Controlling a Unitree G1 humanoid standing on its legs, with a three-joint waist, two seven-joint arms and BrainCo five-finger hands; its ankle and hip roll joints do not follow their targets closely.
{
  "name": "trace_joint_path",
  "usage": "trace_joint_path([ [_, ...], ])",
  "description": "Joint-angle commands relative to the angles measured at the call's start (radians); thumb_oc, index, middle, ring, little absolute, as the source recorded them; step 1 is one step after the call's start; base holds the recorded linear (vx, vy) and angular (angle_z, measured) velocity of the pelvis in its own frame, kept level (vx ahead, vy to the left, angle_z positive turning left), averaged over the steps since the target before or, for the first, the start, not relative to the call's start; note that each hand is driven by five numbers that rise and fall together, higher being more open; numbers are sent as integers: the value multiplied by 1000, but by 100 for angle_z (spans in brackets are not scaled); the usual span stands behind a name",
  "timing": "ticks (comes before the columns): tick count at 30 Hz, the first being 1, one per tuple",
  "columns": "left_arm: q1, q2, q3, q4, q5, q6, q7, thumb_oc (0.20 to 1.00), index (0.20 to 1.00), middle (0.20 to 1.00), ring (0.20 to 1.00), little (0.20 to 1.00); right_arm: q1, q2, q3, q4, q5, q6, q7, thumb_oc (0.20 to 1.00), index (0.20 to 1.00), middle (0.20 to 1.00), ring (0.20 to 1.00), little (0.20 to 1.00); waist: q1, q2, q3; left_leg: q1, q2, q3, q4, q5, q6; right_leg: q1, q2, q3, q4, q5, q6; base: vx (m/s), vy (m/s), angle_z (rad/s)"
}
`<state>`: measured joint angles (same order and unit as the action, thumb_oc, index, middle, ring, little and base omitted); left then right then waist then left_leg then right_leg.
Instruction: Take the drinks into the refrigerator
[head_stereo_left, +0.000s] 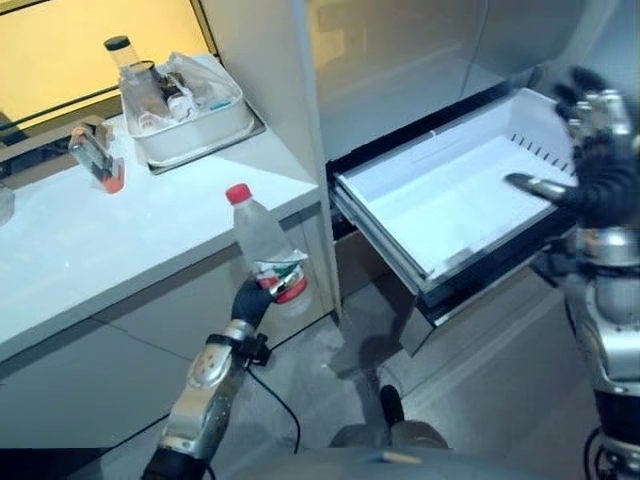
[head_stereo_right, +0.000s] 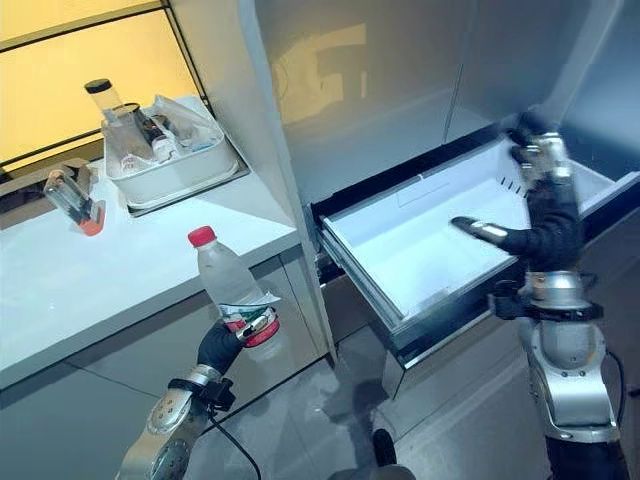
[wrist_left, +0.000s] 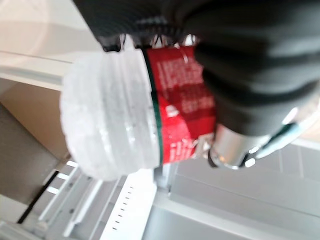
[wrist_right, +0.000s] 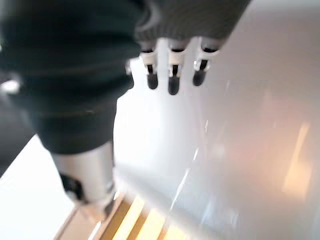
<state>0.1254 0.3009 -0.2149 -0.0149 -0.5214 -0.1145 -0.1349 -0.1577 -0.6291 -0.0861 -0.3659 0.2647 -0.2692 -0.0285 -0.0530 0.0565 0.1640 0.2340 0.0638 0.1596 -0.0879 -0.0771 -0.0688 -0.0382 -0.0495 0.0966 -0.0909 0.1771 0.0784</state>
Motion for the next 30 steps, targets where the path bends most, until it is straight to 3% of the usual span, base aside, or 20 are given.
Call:
trace_joint_path([
  [1,-138,80,15,-49,47,-89,-9,200,200,200,200,200,-98,-64,61,14,40,14,68,1000,1000,1000,1000,1000,46,-63,-70,-95,-57,-52,45,11,66,58,-6,-50,125,-140,17,7,-19,5],
  [9,-209,104,-23,-22,103,-94,11,200,200,200,200,200,-331,-125,309,177,102,83,144,1000,1000,1000,1000,1000,74,-74,-80,-92,-55,-62,38,19,59,73,-7,-68,108,-136,16,9,-8,11],
  [12,-267,114,-57,-6,110,-96,30,200,200,200,200,200,-490,-114,450,337,109,116,144,1000,1000,1000,1000,1000,83,-72,-78,-81,-53,-63,31,13,55,83,-4,-72,104,-141,18,29,2,1],
  [19,-403,98,-146,82,138,-106,74,200,200,200,200,200,-696,-55,636,636,122,170,158,1000,1000,1000,1000,1000,90,-68,-59,-93,-51,-67,26,22,51,76,-6,-77,97,-137,19,-2,0,2],
  [24,-483,69,-204,152,191,-112,110,200,200,200,200,200,-768,28,673,758,112,178,142,1000,1000,1000,1000,1000,91,-60,-50,-101,-50,-72,20,29,49,73,-7,-84,92,-133,18,0,0,0],
  [30,-516,41,-231,192,256,-118,151,200,200,200,200,200,-788,90,671,755,139,175,135,1000,1000,1000,1000,1000,90,-54,-51,-101,-47,-78,17,30,47,80,-7,-91,88,-136,17,22,0,2],
])
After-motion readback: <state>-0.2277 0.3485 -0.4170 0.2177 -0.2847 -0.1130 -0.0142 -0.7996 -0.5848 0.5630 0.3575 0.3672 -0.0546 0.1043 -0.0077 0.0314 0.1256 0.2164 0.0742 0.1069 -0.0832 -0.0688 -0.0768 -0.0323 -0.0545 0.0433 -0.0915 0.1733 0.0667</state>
